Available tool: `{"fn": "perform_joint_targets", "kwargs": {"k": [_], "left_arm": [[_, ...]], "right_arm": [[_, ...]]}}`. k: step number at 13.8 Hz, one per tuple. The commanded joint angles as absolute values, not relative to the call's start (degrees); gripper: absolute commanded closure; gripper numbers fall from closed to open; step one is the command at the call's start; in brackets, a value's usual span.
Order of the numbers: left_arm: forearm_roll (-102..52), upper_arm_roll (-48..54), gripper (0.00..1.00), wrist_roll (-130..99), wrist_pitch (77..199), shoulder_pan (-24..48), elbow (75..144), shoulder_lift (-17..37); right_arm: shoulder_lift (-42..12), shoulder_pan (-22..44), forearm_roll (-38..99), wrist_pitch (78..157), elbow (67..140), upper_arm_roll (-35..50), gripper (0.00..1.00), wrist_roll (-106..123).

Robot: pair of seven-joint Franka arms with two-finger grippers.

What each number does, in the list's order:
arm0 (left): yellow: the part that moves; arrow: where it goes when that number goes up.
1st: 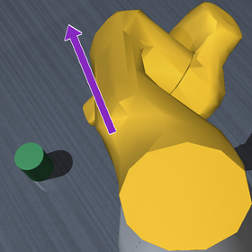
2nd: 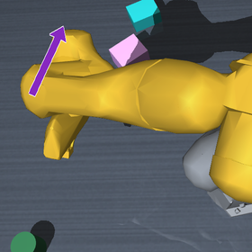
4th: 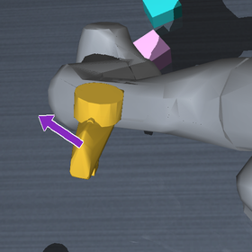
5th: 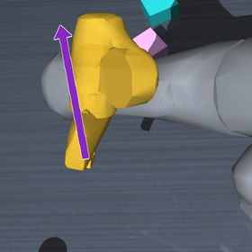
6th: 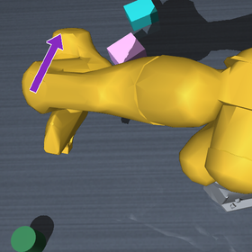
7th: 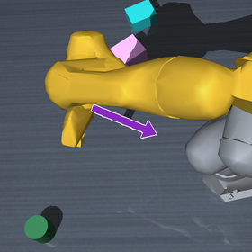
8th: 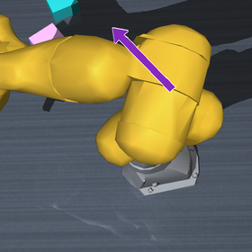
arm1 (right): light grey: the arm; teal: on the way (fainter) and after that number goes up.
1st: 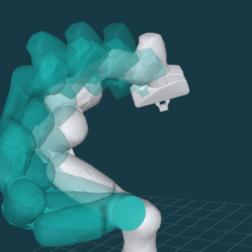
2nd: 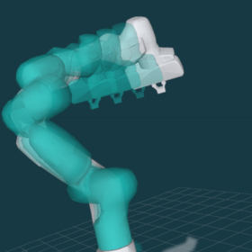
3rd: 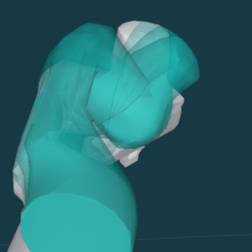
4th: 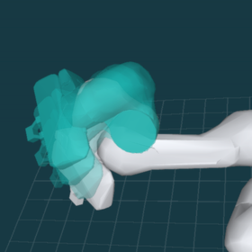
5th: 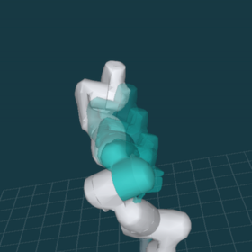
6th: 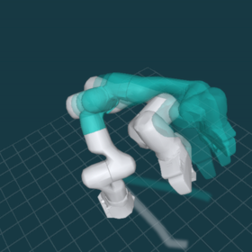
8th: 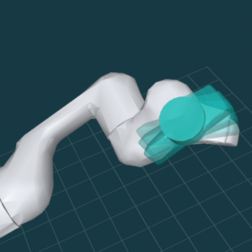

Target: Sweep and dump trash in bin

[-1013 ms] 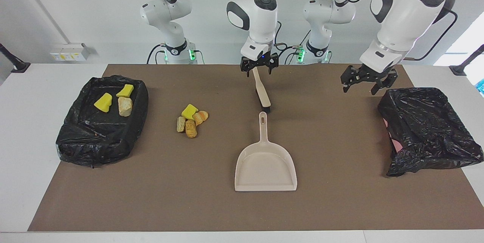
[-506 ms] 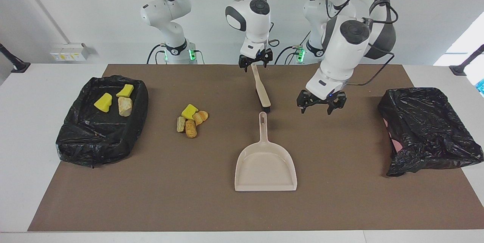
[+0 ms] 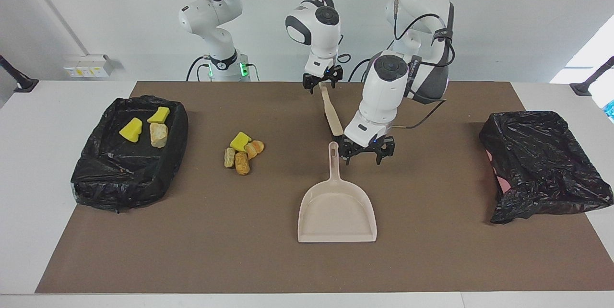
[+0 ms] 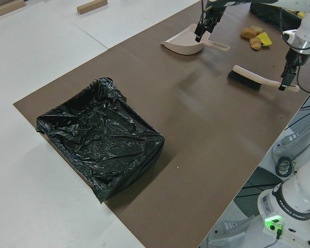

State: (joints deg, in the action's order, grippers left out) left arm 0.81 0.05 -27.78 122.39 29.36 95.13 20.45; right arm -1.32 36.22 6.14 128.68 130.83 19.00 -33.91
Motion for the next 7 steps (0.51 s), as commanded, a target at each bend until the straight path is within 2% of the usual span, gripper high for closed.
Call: {"fn": "perform_joint_targets", "kwargs": {"k": [1,3,4,5,7], "left_arm": [[1.93,-0.79,0.0,-30.57,125.76,31.46,95.98,21.09],[2.02,-0.79,0.0,-31.02,126.21,32.77,95.98,22.23],[2.02,-0.88,0.0,-31.11,126.3,34.52,95.8,23.63],[2.02,-0.97,0.0,-31.55,126.39,35.32,95.45,25.03],[1.93,-0.88,0.0,-33.04,127.0,35.51,95.01,25.93]], "right_arm": [[-0.88,37.26,7.73,130.34,132.8,18.98,0.42,-32.08],[-0.88,37.35,7.73,130.08,132.71,18.9,0.75,-32.08],[-1.05,37.27,7.73,129.99,132.45,18.9,0.9,-31.91],[-1.58,37.18,7.73,129.99,132.02,18.9,1.0,-31.9],[-2.19,36.65,7.56,129.64,131.31,18.81,1.0,-30.77]]}}
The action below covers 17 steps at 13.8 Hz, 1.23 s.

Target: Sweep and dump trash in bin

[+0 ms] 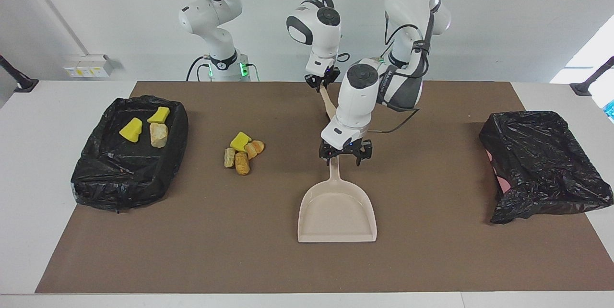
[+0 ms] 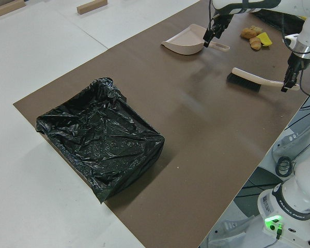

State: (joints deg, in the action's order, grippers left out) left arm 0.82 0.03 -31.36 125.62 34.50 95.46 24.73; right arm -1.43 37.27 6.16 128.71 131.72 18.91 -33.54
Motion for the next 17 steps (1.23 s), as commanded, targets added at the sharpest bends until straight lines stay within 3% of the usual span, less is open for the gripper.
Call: {"fn": "perform_joint_targets", "kwargs": {"k": [1,2,4,5,11,17], "left_arm": [[2.02,-0.88,0.03,-33.05,126.31,35.51,94.84,25.93],[1.67,-0.88,0.15,-33.13,125.78,35.51,94.75,25.93],[1.67,-0.97,0.53,-33.31,124.02,35.51,94.66,25.84],[2.1,-0.88,1.0,-33.05,124.01,35.42,94.92,25.84],[2.89,-1.31,1.0,-32.17,121.91,34.28,94.66,24.35],[3.6,-1.49,1.0,-16.11,112.07,30.24,94.48,18.46]], "right_arm": [[-2.37,36.56,7.56,129.2,130.79,18.72,1.0,-30.07],[-2.46,36.39,7.12,128.33,130.35,18.63,1.0,-29.71],[-0.72,35.43,6.59,125.26,130.17,18.55,1.0,-29.01],[1.21,34.72,6.59,122.81,130.25,18.46,1.0,-27.52],[13.61,23.67,6.5,105.41,130.87,18.46,1.0,-16.38],[22.23,3.37,6.07,96.94,130.43,18.19,1.0,-4.31]]}}
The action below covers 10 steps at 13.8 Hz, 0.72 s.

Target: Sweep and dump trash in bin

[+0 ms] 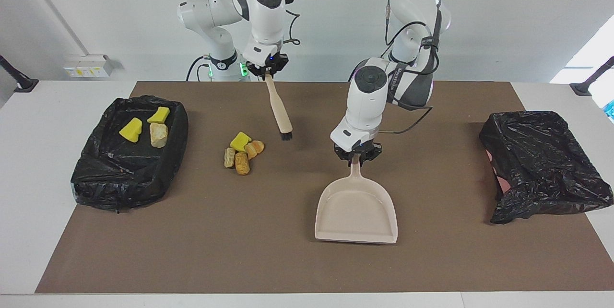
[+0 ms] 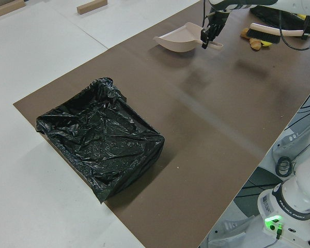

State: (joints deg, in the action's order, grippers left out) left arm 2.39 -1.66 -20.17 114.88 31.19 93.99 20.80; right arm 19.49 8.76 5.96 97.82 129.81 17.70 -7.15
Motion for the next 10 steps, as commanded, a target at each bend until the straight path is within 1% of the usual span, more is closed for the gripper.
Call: {"fn": "perform_joint_targets", "kwargs": {"k": [1,3,5,7,8,10], "left_arm": [[3.6,-1.49,1.0,-13.56,110.93,29.45,94.4,17.59],[3.6,-1.41,1.0,-5.76,107.95,28.13,94.92,15.92],[3.6,-1.49,1.0,5.3,104.96,27.86,96.06,14.86],[3.6,-1.49,1.0,11.94,104.06,26.46,96.41,14.68],[3.6,-1.49,1.0,13.95,103.98,26.37,97.29,14.42],[3.6,-1.49,1.0,25.6,104.94,25.67,98.09,13.97]], "right_arm": [[22.15,0.38,3.11,97.2,130.52,18.28,1.0,-4.22],[21.36,-4.02,0.1,98.52,130.61,18.37,1.0,-3.35],[20.05,-6.58,-3.32,100.02,130.78,18.46,1.0,-2.37],[17.24,-6.85,-8.77,101.76,131.91,18.46,1.0,-3.51],[16.62,-7.03,-8.96,103.78,133.14,18.46,1.0,-4.21],[16.26,-7.29,-8.88,105.9,135.51,18.63,1.0,-5.88]]}}
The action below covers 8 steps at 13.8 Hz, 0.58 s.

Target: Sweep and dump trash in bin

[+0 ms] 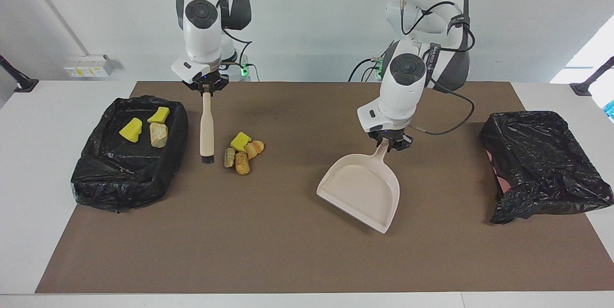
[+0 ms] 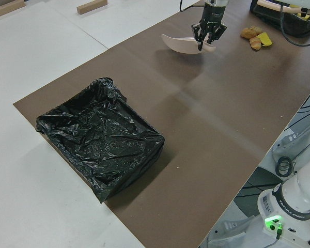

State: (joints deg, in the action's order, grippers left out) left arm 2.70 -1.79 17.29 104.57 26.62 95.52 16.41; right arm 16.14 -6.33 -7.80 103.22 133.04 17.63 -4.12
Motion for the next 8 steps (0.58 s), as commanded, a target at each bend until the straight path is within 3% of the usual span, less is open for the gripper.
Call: {"fn": "perform_joint_targets", "kwargs": {"k": [1,5,8], "left_arm": [[3.6,-1.49,1.0,31.41,104.94,25.23,98.09,13.97],[3.78,-1.49,1.0,53.48,110.72,24.08,97.56,15.02],[5.98,-1.41,1.0,56.07,113.64,24.7,98.26,14.94]], "right_arm": [[16.26,-7.29,-8.88,106.78,136.48,18.63,1.0,-6.24],[16.17,-7.38,-7.82,108.02,138.25,18.63,1.0,-7.12],[15.47,-6.6,-5.81,110.9,141.4,18.72,1.0,-10.63]]}}
